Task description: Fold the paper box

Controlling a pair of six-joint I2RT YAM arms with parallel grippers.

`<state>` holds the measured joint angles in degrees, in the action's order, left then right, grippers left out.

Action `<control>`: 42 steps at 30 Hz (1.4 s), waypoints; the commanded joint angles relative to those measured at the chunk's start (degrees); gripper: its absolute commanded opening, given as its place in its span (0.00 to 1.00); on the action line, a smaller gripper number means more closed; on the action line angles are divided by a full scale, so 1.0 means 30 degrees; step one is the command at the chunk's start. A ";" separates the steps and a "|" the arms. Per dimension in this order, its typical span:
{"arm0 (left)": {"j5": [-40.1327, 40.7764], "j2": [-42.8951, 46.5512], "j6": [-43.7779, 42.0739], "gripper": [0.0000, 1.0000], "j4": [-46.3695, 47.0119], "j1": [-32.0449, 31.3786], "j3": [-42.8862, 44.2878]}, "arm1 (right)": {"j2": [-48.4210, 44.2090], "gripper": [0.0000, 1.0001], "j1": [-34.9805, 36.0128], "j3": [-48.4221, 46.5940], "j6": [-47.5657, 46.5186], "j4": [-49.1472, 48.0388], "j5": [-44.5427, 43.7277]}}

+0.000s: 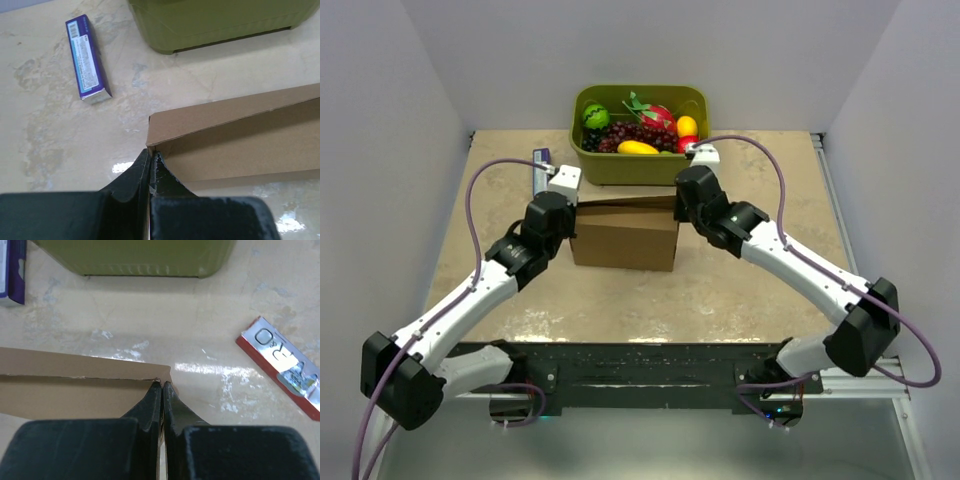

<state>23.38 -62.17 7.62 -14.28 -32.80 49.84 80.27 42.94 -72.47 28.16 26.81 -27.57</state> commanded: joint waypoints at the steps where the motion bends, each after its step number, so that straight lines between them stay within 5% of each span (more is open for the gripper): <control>1: -0.2020 -0.1131 -0.1629 0.00 -0.1362 0.0675 0.0904 | 0.1719 0.00 -0.0277 -0.0627 -0.0832 -0.2456 0.4325; 9: -0.1875 -0.1337 -0.1866 0.00 -0.0982 0.0825 0.0817 | -0.0298 0.55 -0.0368 0.0481 -0.1506 -0.3661 0.4766; 14: -0.1582 -0.1103 -0.1689 0.00 -0.0630 0.0854 0.0349 | -0.1707 0.65 -0.0367 0.2152 -0.1537 -0.3166 0.4650; 22: -0.1757 -0.0867 -0.1455 0.00 -0.0630 0.0883 0.0202 | -0.2409 0.64 -0.0367 0.3763 -0.0540 -0.1905 0.4386; 31: -0.1903 -0.0487 -0.1484 0.00 -0.0542 0.0854 -0.0091 | -0.2206 0.52 -0.0338 0.4058 -0.0510 -0.2286 0.3567; 42: -0.1815 0.0128 -0.1426 0.00 -0.0454 0.0883 -0.0560 | -0.2499 0.14 -0.0338 0.4028 -0.0686 -0.1905 0.1897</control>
<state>19.42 -62.28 3.42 -12.91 -29.91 49.67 73.49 41.74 -60.38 26.92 19.59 -17.56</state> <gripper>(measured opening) 0.020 0.223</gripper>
